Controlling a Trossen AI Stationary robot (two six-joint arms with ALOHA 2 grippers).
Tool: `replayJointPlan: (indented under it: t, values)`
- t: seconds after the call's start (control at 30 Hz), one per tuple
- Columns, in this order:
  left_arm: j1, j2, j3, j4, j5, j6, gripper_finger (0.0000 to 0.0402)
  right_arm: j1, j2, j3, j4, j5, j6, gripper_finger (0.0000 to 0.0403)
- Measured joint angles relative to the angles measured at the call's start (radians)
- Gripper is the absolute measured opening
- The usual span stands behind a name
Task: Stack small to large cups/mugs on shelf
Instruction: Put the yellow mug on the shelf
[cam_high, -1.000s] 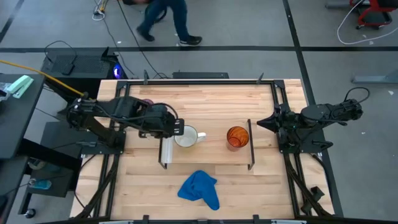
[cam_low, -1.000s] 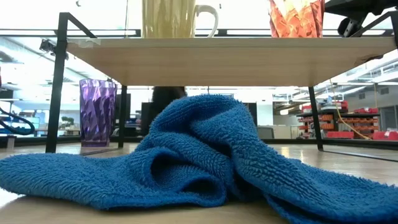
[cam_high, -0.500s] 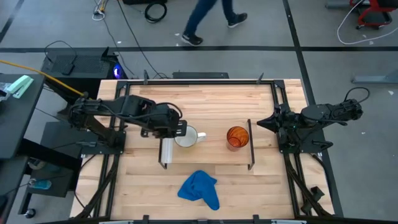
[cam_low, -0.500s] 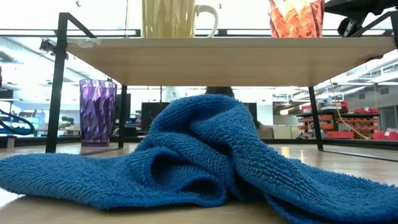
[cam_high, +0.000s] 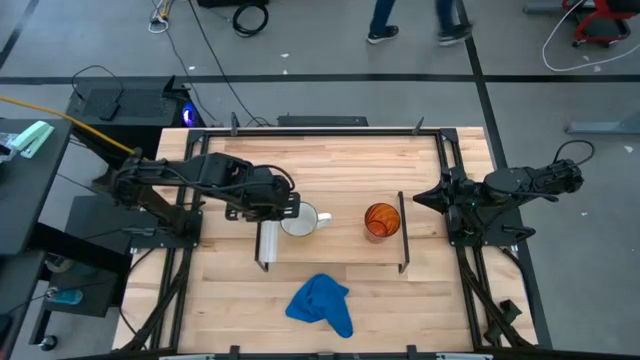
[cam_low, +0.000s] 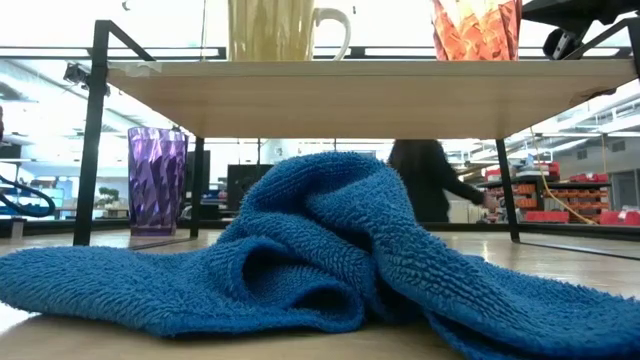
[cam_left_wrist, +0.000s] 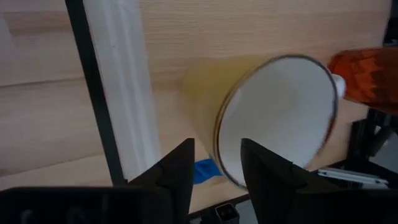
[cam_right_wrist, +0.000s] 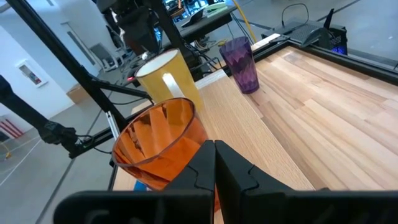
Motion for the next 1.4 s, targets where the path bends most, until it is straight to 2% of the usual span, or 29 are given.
replayJointPlan:
  t: [0.27,0.87,1.07,1.3,1.4]
  values:
    - [0.004,0.025,0.000,0.007,0.012,0.019,0.0149,0.000,0.000,0.000,-0.008,0.000,0.000,0.0009]
    - [0.024,0.071,-0.001,-0.004,0.044,0.073,0.0119,0.000,0.000,0.000,-0.008,-0.004,0.000,0.0009]
    - [0.038,0.092,0.000,0.006,0.043,0.117,0.0091,0.000,0.000,0.000,-0.016,-0.004,0.000,0.0009]
    - [0.044,0.096,-0.002,0.050,0.044,0.220,0.0025,0.000,0.000,0.000,-0.023,-0.005,0.000,0.0009]
    - [0.044,0.096,-0.002,0.060,0.043,0.264,0.0023,0.000,0.000,0.000,-0.023,-0.004,0.000,0.0009]
